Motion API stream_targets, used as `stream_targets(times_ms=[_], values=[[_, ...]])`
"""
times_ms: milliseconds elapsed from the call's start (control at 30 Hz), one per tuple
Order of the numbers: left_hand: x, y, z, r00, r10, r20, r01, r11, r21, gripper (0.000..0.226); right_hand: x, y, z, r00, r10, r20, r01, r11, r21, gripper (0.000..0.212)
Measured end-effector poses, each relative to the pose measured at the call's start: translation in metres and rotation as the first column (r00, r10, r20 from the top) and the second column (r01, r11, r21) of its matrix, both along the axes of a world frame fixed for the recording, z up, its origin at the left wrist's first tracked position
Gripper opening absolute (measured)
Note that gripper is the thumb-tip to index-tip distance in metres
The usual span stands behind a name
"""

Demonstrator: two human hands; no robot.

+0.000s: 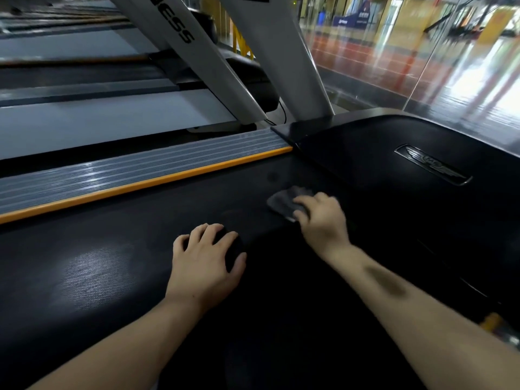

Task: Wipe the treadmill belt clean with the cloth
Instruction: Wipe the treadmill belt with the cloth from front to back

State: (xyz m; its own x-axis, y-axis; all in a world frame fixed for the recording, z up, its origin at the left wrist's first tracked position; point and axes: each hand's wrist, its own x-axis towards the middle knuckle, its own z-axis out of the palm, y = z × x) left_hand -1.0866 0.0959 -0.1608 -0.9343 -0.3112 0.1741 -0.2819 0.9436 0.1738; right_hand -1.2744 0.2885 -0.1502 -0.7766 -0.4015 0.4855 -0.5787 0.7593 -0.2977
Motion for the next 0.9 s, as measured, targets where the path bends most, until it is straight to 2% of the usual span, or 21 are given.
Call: stream_targets(times_ms=[100,167,200,267,333,400,567,667,733,800,900], values=[[0.001,0.001,0.001,1.0,0.006,-0.005,-0.006,1.0,0.008,0.062,0.05,-0.015,0.0,0.97,0.238,0.051,-0.239,0.971,0.022,0.022],[0.002,0.002,0.003,1.0,0.008,-0.008,-0.008,1.0,0.007,0.062,0.032,-0.007,0.001,0.963,0.262,0.064,-0.264,0.965,0.012,0.023],[0.002,0.002,0.003,1.0,0.009,-0.007,-0.009,1.0,0.006,0.063,0.012,0.002,-0.001,0.976,0.214,0.041,-0.214,0.977,0.008,0.024],[0.002,0.002,0.003,1.0,0.01,-0.003,-0.01,1.0,0.006,0.064,-0.036,0.028,0.003,1.0,0.002,0.0,-0.002,1.0,0.011,0.024],[0.002,0.002,0.002,1.0,0.006,0.003,-0.006,1.0,0.006,0.064,-0.06,0.047,0.007,0.976,-0.213,0.038,0.213,0.977,0.006,0.03],[0.001,0.001,0.001,1.0,0.005,-0.005,-0.005,1.0,0.021,0.064,-0.051,0.041,0.008,0.958,-0.285,0.039,0.284,0.958,0.027,0.041],[0.001,0.001,0.001,1.0,-0.001,0.006,0.0,0.999,0.034,0.065,0.045,-0.005,0.001,0.998,-0.051,0.033,0.048,0.996,0.079,0.032],[0.002,0.001,0.002,1.0,0.003,0.005,-0.003,1.0,0.029,0.065,0.047,-0.001,0.006,0.996,0.078,0.037,-0.082,0.992,0.098,0.032],[0.002,0.002,0.003,1.0,0.003,0.003,-0.003,1.0,0.028,0.065,0.007,0.016,0.008,1.0,0.009,0.006,-0.01,0.989,0.149,0.031],[0.001,0.003,0.003,1.0,-0.002,-0.002,0.002,0.999,0.035,0.065,-0.038,0.043,0.012,0.983,-0.183,0.012,0.179,0.974,0.138,0.033],[0.0,0.003,0.003,1.0,-0.006,-0.005,0.006,0.999,0.042,0.064,-0.047,0.054,0.008,0.937,-0.346,0.045,0.341,0.936,0.09,0.038]])
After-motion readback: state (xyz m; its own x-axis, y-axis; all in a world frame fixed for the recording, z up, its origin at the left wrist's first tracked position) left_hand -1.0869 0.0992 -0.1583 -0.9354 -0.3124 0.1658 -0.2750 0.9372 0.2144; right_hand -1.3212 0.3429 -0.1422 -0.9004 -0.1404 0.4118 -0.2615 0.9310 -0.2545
